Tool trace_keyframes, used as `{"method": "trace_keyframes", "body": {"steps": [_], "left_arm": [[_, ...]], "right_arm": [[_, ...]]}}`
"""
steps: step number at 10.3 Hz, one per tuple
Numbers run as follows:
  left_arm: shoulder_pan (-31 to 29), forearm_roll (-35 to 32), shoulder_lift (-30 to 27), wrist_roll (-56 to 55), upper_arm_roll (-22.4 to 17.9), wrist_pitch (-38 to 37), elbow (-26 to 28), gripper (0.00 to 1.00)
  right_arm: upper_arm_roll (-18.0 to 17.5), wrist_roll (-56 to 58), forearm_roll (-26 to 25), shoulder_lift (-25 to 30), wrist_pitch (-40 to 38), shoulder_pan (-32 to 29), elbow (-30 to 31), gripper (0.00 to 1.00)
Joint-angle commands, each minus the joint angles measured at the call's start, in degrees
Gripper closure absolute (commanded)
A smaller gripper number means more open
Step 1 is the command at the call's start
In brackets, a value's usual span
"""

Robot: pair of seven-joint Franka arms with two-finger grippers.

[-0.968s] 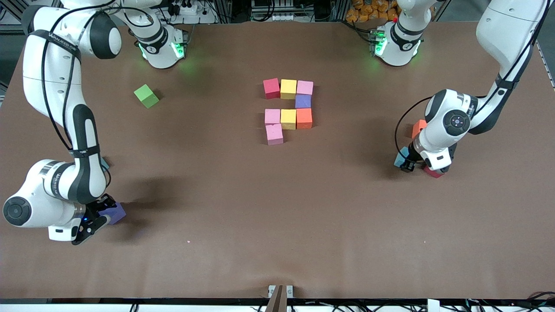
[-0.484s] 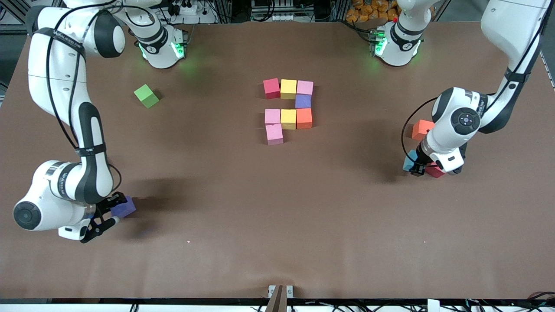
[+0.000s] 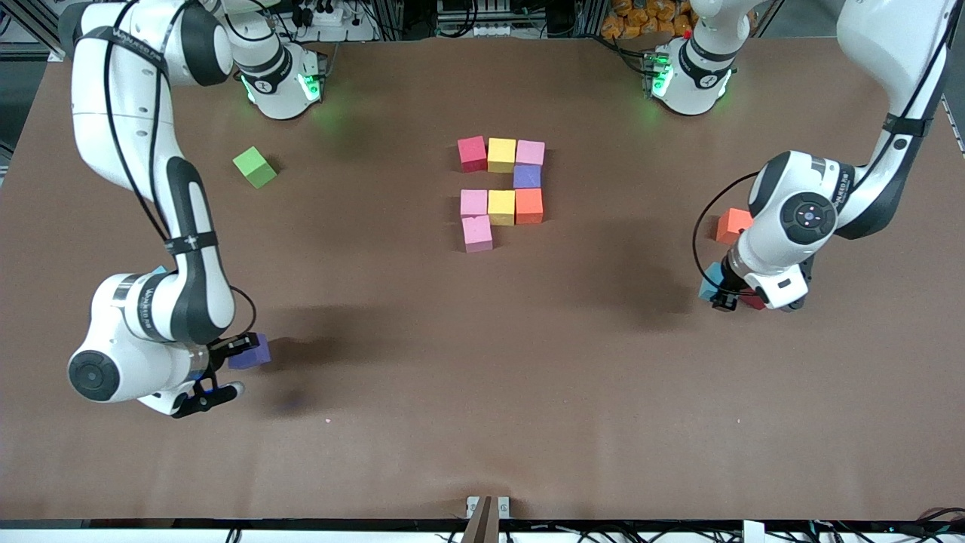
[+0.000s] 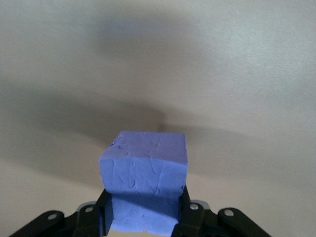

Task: Form number 2 with 11 blocks
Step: 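Lift the purple cube toward the figure while the left gripper lifts cyan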

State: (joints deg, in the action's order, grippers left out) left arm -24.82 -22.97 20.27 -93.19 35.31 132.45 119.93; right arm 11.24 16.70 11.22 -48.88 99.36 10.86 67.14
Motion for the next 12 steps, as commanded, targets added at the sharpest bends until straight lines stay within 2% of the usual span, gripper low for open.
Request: {"method": "trace_keyframes", "body": {"steps": [1, 3, 5, 9, 10, 11, 12], "left_arm": [[0.03, 0.91, -0.23, -1.90, 2.91, -1.23, -0.49, 1.00], [2.65, 1.00, 0.04, -2.00, 3.45, -1.23, -0.93, 1.00], [5.46, 0.47, 1.09, -4.36, 3.45, -1.23, -1.10, 1.00], [8.28, 0.38, 1.44, -10.86, 3.45, -1.23, -1.37, 1.00], [8.29, 0.38, 1.44, -11.75, 3.45, -1.23, -1.37, 1.00], [8.29, 0.47, 1.44, -13.23, 3.54, -1.23, -2.07, 1.00], [8.38, 0.56, 1.62, -14.55, 3.45, -1.23, -2.86, 1.00]], "right_arm": [[-2.18, -10.75, 0.55, 6.14, -1.18, 3.18, 4.64, 1.00], [-6.48, -26.11, 0.38, 10.28, -0.40, 6.96, 8.96, 1.00], [-8.42, -40.18, 0.38, 10.38, 0.39, 12.75, 9.24, 1.00], [-18.17, -67.18, 0.03, 9.85, 10.12, 18.13, 10.90, 1.00], [-20.80, -72.37, -1.89, 9.50, 12.15, 18.67, 11.26, 1.00], [-22.83, -75.29, -6.00, 8.72, 13.22, 19.28, 11.26, 1.00], [-23.63, -76.80, -9.43, 7.41, 14.71, 20.85, 11.26, 1.00]]}}
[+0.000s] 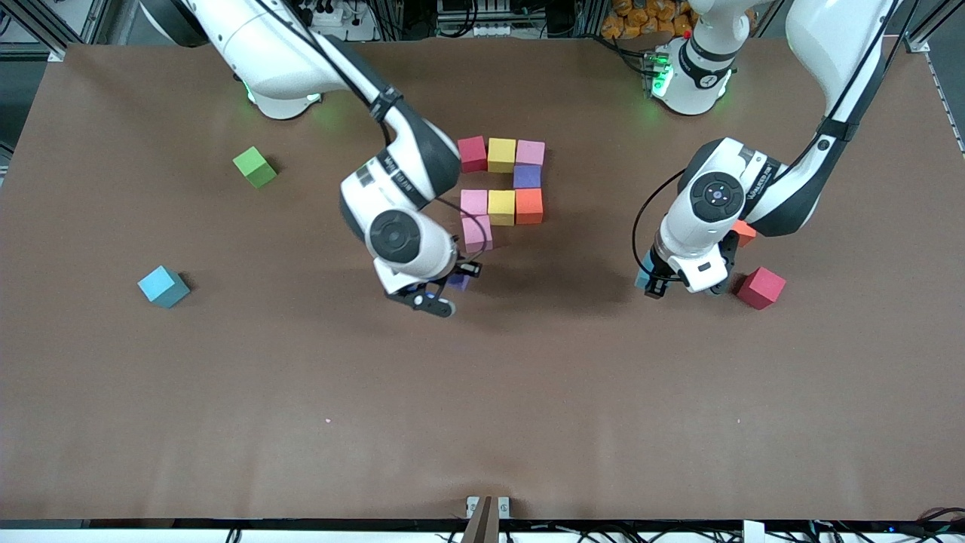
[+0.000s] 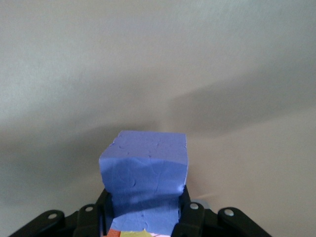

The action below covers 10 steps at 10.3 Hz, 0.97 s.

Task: Form number 2 with 11 blocks
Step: 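Lift the purple cube toward the figure while the left gripper lifts cyan, then place the purple cube below the pink cube while the left gripper carries cyan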

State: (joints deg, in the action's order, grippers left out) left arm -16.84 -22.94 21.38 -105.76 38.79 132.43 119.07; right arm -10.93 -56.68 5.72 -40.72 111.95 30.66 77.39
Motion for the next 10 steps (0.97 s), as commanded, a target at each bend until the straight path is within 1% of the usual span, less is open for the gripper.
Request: {"method": "trace_keyframes", "body": {"steps": [1, 3, 5, 8, 10], "left_arm": [[0.41, 0.53, 0.59, -2.78, -0.03, -1.21, -2.44, 1.00], [1.28, 0.70, 1.55, -3.93, -0.03, -1.21, -3.84, 1.00], [1.98, 0.18, 2.52, -5.86, -0.03, -1.21, -3.94, 1.00], [2.08, 0.09, 3.58, -7.97, -0.11, -1.21, -3.94, 1.00], [2.08, 0.09, 4.89, -10.07, -0.11, -1.21, -5.16, 1.00]], "right_arm": [[-1.89, -3.52, -4.92, -1.89, 3.78, 1.85, 1.01, 1.00], [-3.03, 0.66, -5.02, -3.66, 7.13, 1.95, 1.01, 1.00], [-3.22, 8.05, -5.10, -4.28, 7.23, 2.30, 1.01, 1.00], [-3.13, 11.41, -7.03, -4.45, 7.14, 2.39, 1.71, 1.00], [-3.13, 11.94, -8.88, -4.54, 7.14, 2.47, 1.89, 1.00]]}}
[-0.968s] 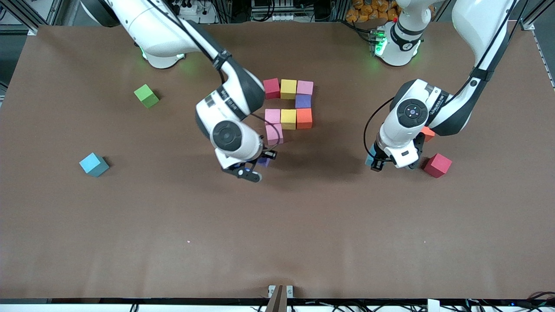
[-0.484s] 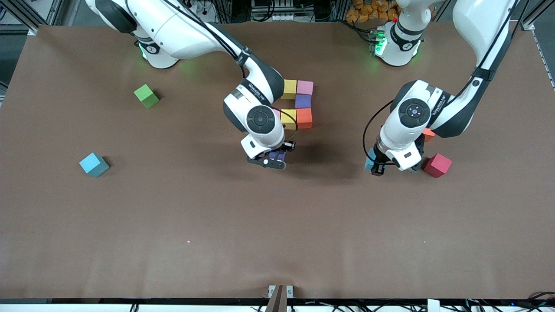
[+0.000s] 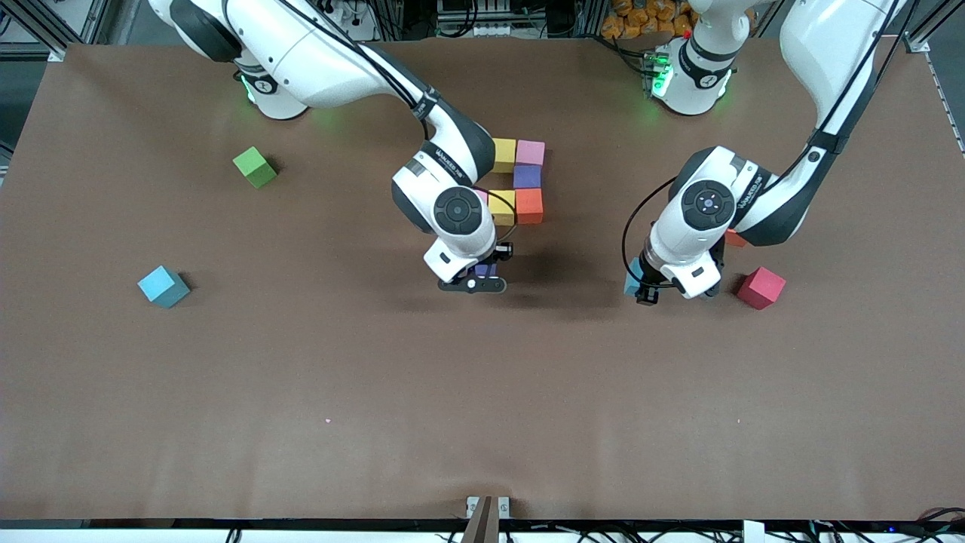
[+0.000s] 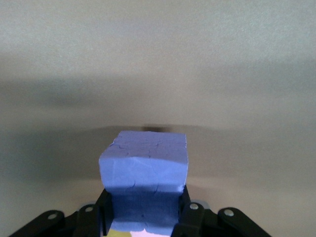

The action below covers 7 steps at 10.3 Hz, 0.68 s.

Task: Form number 2 with 11 blocks
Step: 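Place the purple cube below the pink cube while the left gripper carries cyan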

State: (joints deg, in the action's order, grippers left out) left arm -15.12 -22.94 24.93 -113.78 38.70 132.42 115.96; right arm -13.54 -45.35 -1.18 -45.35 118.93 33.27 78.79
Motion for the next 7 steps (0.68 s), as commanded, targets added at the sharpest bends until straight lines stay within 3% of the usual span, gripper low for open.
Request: {"method": "trace_keyframes", "body": {"steps": [1, 3, 7], "left_arm": [[0.36, 0.18, 2.31, -2.41, -0.02, -1.20, -3.02, 1.00], [0.44, 0.09, 2.76, -3.37, -0.11, -1.20, -3.29, 1.00], [0.97, 0.18, 2.76, -3.47, -0.20, -1.20, -3.29, 1.00]], "right_arm": [[-0.52, 0.79, -2.85, 0.00, 0.16, -0.05, 1.10, 1.00], [-0.61, 1.05, -6.71, -0.17, 0.25, 0.04, 2.15, 1.00], [-0.70, 2.46, -6.73, -0.96, 2.53, 0.39, 2.07, 1.00]]}}
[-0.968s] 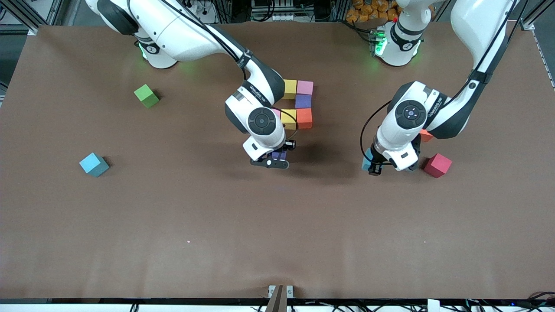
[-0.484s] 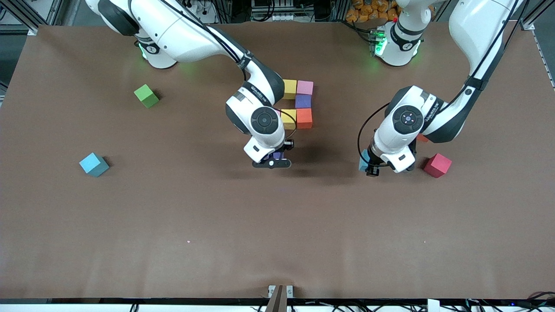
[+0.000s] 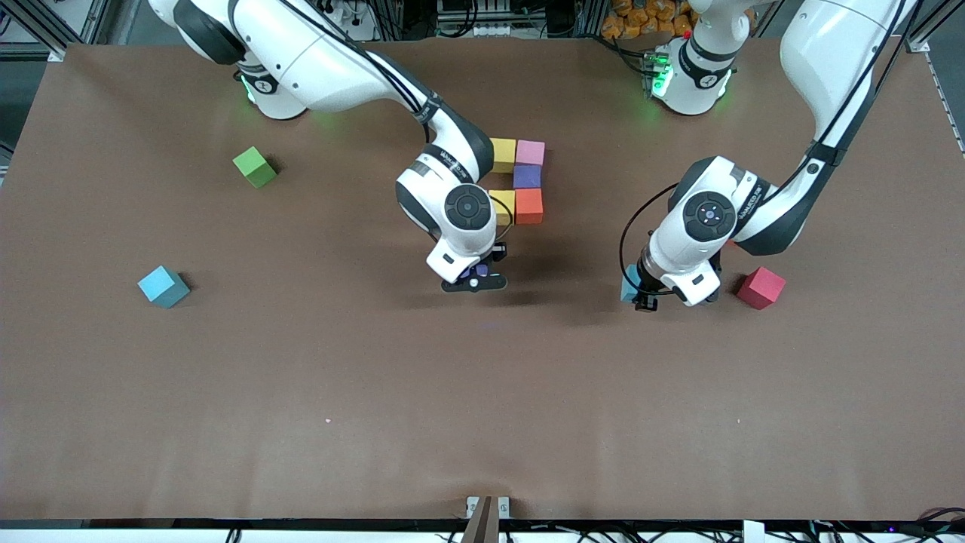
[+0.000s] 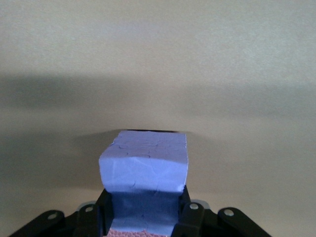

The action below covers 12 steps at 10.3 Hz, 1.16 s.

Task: Form number 2 with 11 blocks
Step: 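Place the purple cube below the pink cube while the left gripper carries cyan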

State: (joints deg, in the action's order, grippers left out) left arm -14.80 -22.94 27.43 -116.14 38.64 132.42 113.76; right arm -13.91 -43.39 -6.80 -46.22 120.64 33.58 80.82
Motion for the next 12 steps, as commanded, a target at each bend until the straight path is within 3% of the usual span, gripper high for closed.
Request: {"method": "trace_keyframes", "body": {"steps": [1, 9, 12], "left_arm": [[0.65, 0.09, 0.26, -1.20, -0.14, -1.20, -1.09, 1.00], [0.56, 0.09, 0.61, -0.93, -0.23, -1.20, -1.52, 1.00], [0.56, 0.09, 0.70, -0.76, -0.23, -1.20, -1.79, 1.00]], "right_arm": [[-0.33, 0.59, -1.11, -0.10, 0.83, 0.08, -0.05, 1.00], [-1.91, 6.30, -0.32, -0.10, 1.88, -0.71, 0.21, 0.98], [-4.79, 6.92, 0.47, 0.77, 1.97, -3.16, 2.58, 0.97]]}}
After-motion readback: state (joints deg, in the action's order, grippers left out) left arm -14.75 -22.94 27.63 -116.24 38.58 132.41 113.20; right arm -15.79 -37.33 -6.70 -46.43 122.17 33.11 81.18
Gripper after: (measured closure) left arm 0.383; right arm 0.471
